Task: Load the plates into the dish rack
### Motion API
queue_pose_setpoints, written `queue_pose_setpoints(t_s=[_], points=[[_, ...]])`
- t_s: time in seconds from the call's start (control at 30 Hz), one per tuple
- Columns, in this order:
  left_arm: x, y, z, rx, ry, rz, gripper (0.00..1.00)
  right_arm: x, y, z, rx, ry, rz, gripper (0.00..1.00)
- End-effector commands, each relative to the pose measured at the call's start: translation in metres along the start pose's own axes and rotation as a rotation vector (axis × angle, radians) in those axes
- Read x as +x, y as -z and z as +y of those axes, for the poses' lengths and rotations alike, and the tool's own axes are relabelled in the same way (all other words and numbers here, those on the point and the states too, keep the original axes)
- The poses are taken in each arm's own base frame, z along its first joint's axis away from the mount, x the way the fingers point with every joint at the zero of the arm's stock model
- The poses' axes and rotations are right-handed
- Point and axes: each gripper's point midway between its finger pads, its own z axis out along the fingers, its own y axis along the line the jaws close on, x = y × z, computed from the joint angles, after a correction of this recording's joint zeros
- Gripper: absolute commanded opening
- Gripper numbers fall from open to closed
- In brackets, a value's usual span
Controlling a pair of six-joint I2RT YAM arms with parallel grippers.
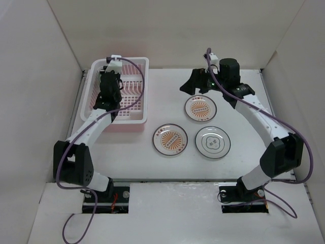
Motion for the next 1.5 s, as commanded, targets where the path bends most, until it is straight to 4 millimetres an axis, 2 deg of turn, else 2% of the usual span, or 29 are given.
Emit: queue_pose_setpoints(t_s=[0.0, 0.03, 0.13, 0.17, 0.23, 0.27, 0.33, 0.37, 0.5, 0.57, 0.73, 0.77, 0.83, 0.87, 1.07, 1.1, 1.33, 1.47], points=[[-0.049, -0.009, 0.036, -0.116, 0.069, -0.184, 0.0, -0.011, 0.007, 0.02, -0.023, 0.064, -0.054, 1.0], [-0.044, -0.015, 0.03, -0.109, 0.058, -0.187, 0.0, -0.009, 0.005, 0.025, -0.034, 0.067, -0.048, 1.0], [-0.047, -0.026, 0.032, -0.127, 0.034, -0.203, 0.0, -0.003, -0.002, 0.032, -0.044, 0.079, -0.033, 1.0], [-0.037, -0.031, 0.027, -0.121, 0.023, -0.183, 0.0, -0.003, -0.002, 0.032, -0.044, 0.079, -0.033, 1.0], [-0.041, -0.036, 0.024, -0.118, 0.023, -0.205, 0.0, 0.002, -0.006, 0.032, -0.048, 0.076, -0.018, 1.0], [-0.031, -0.042, 0.024, -0.121, 0.012, -0.185, 0.0, 0.004, -0.008, 0.036, -0.056, 0.088, -0.015, 1.0], [-0.031, -0.047, 0.018, -0.104, 0.0, -0.192, 0.0, 0.007, -0.01, 0.033, -0.054, 0.084, -0.007, 1.0], [-0.029, -0.05, 0.022, -0.115, 0.003, -0.196, 0.0, 0.01, -0.011, 0.03, -0.042, 0.088, -0.002, 1.0], [-0.008, -0.06, 0.018, -0.096, 0.005, -0.166, 0.0, 0.013, -0.016, 0.031, -0.05, 0.091, 0.003, 1.0], [-0.001, -0.065, 0.026, -0.106, 0.012, -0.156, 0.0, 0.013, -0.016, 0.031, -0.05, 0.091, 0.003, 1.0], [0.006, -0.07, 0.024, -0.094, 0.016, -0.152, 0.0, 0.016, -0.018, 0.031, -0.056, 0.086, 0.014, 1.0], [0.007, -0.071, 0.028, -0.103, 0.015, -0.149, 0.0, 0.016, -0.018, 0.031, -0.056, 0.086, 0.014, 1.0], [0.012, -0.074, 0.023, -0.087, 0.019, -0.143, 0.0, 0.016, -0.018, 0.03, -0.056, 0.095, 0.013, 1.0], [0.021, -0.076, 0.024, -0.083, 0.02, -0.127, 0.0, 0.016, -0.018, 0.03, -0.056, 0.095, 0.013, 1.0], [0.038, -0.078, 0.016, -0.063, 0.038, -0.098, 0.0, 0.016, -0.018, 0.03, -0.056, 0.095, 0.013, 1.0], [0.047, -0.079, 0.013, -0.058, 0.031, -0.08, 0.0, 0.016, -0.018, 0.03, -0.056, 0.095, 0.013, 1.0], [0.06, -0.081, 0.013, -0.073, 0.022, -0.047, 0.0, 0.016, -0.018, 0.03, -0.056, 0.095, 0.013, 1.0], [0.06, -0.081, 0.014, -0.082, 0.022, -0.044, 0.0, 0.016, -0.018, 0.03, -0.056, 0.105, 0.013, 1.0]])
